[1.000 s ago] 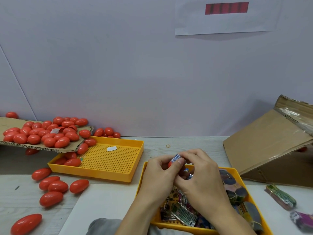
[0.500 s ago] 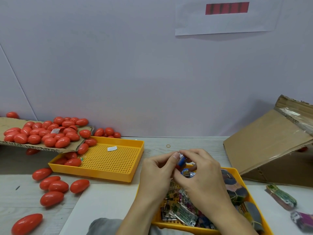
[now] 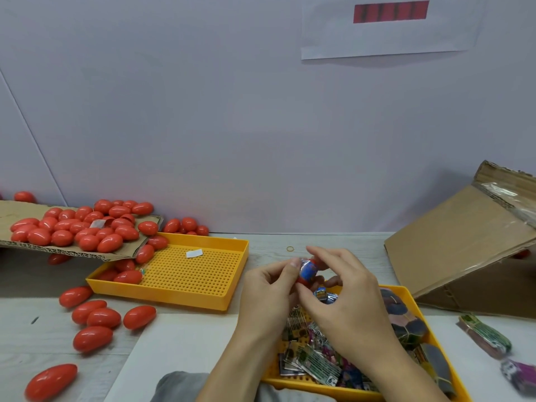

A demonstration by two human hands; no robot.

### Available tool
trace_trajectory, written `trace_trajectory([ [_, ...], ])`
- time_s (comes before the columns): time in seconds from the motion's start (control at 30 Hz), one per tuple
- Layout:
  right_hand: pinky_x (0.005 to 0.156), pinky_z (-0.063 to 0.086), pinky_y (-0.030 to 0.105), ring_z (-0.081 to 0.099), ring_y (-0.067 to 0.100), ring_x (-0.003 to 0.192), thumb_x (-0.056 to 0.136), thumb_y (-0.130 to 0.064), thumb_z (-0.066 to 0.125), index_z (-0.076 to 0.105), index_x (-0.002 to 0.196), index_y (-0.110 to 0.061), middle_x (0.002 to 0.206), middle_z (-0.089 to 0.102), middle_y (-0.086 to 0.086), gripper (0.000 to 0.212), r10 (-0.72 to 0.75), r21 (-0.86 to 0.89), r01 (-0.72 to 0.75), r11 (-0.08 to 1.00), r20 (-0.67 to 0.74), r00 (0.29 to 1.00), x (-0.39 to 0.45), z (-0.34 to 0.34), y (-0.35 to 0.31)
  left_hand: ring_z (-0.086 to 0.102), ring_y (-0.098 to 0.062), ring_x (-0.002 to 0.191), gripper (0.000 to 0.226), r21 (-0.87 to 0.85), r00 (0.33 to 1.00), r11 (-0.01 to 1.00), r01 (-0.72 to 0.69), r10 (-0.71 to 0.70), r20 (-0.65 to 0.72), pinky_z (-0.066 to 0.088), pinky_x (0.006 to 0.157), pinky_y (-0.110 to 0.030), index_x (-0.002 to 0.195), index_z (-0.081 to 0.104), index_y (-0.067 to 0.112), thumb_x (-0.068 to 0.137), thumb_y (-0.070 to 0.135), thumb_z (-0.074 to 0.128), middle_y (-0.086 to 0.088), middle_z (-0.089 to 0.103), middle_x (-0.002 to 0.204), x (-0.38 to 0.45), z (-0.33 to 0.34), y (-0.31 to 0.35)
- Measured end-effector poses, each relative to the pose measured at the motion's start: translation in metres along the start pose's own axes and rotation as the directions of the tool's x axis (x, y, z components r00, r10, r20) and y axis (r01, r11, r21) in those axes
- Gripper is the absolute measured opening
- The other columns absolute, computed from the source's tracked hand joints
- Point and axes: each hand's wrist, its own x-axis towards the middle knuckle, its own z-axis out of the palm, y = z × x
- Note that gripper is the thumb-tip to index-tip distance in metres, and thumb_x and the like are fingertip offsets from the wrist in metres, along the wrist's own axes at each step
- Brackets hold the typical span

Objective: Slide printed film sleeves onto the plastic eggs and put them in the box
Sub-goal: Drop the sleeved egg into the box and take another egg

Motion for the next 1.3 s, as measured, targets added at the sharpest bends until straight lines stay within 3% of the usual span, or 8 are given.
trace_trajectory([
  [0.1, 0.08, 0.046, 0.004, 0.053, -0.01, 0.107, 0.077, -0.028, 0.081, 0.061, 0.119, -0.036, 0.107, 0.057, -0.027, 0.047, -0.009, 0.019, 0.01, 1.0, -0.019, 1.0, 0.0012, -0.0008, -0.0017, 0.075, -0.036, 0.087, 0.026, -0.232, 0.991, 0.964, 0.131, -0.132, 0.01, 0.061, 0.067, -0.029, 0.103, 0.069, -0.008, 0.1, 0.013, 0.053, -0.025, 0.074, 0.095, 0.0017, 0.0018, 0.0024],
  [0.17, 0.08, 0.045, 0.004, 0.055, -0.009, 0.105, 0.077, -0.029, 0.08, 0.066, 0.116, -0.032, 0.105, 0.06, -0.026, 0.042, -0.02, -0.002, 0.02, 1.0, -0.02, 1.0, 0.0019, -0.0015, -0.0016, 0.075, -0.035, 0.084, 0.032, -0.27, 0.986, 0.949, 0.165, -0.16, 0.04, 0.061, 0.066, -0.031, 0.105, 0.065, -0.011, 0.101, 0.018, 0.052, -0.028, 0.073, 0.092, 0.001, 0.0035, 0.0032],
  [0.37, 0.078, 0.049, 0.012, 0.058, -0.002, 0.1, 0.082, -0.035, 0.072, 0.07, 0.118, -0.026, 0.103, 0.061, -0.023, 0.037, -0.036, -0.06, 0.037, 0.998, 0.006, 0.999, 0.0024, -0.0037, -0.0001, 0.072, -0.024, 0.065, 0.037, -0.158, 0.982, 0.974, 0.163, -0.145, 0.121, 0.059, 0.06, -0.027, 0.103, 0.066, -0.011, 0.095, 0.024, 0.056, -0.02, 0.071, 0.079, -0.0009, 0.0039, 0.0032],
  [0.73, 0.075, 0.048, 0.011, 0.058, 0.001, 0.098, 0.084, -0.04, 0.067, 0.069, 0.118, -0.026, 0.1, 0.059, -0.021, 0.037, -0.035, -0.036, 0.036, 0.999, 0.029, 0.999, 0.0035, -0.0039, 0.0022, 0.075, -0.031, 0.079, 0.033, -0.127, 0.989, 0.983, 0.13, -0.12, 0.087, 0.06, 0.063, -0.033, 0.099, 0.073, -0.002, 0.093, 0.027, 0.06, -0.02, 0.073, 0.089, 0.0002, 0.002, 0.0005],
  [0.87, 0.076, 0.046, 0.012, 0.056, 0.001, 0.1, 0.083, -0.046, 0.063, 0.068, 0.119, -0.027, 0.101, 0.057, -0.022, 0.041, -0.032, -0.097, 0.035, 0.995, 0.036, 0.999, 0.0037, -0.0047, 0.0029, 0.072, -0.026, 0.071, 0.028, -0.091, 0.994, 0.99, 0.107, -0.104, 0.034, 0.059, 0.063, -0.03, 0.084, 0.078, 0.003, 0.088, 0.027, 0.064, -0.017, 0.072, 0.08, 0.0016, 0.0008, 0.0],
  [1.13, 0.076, 0.039, 0.007, 0.056, 0.004, 0.102, 0.084, -0.038, 0.071, 0.068, 0.119, -0.025, 0.104, 0.058, -0.019, 0.038, -0.037, -0.08, 0.04, 0.996, 0.039, 0.999, 0.0039, -0.0047, 0.0011, 0.071, -0.027, 0.064, 0.034, -0.258, 0.978, 0.943, 0.208, -0.199, 0.063, 0.059, 0.059, -0.029, 0.096, 0.067, -0.01, 0.103, 0.016, 0.047, -0.022, 0.07, 0.076, 0.0016, 0.0022, 0.0034],
  [1.3, 0.077, 0.041, 0.006, 0.053, -0.003, 0.104, 0.083, -0.037, 0.072, 0.066, 0.115, -0.029, 0.104, 0.056, -0.024, 0.034, -0.042, -0.072, 0.044, 0.996, 0.027, 0.999, 0.0032, -0.0045, 0.0012, 0.073, -0.032, 0.075, 0.031, -0.201, 0.982, 0.961, 0.19, -0.189, 0.026, 0.062, 0.068, -0.034, 0.101, 0.067, -0.008, 0.101, 0.018, 0.051, -0.021, 0.072, 0.081, 0.0041, 0.0005, -0.002],
])
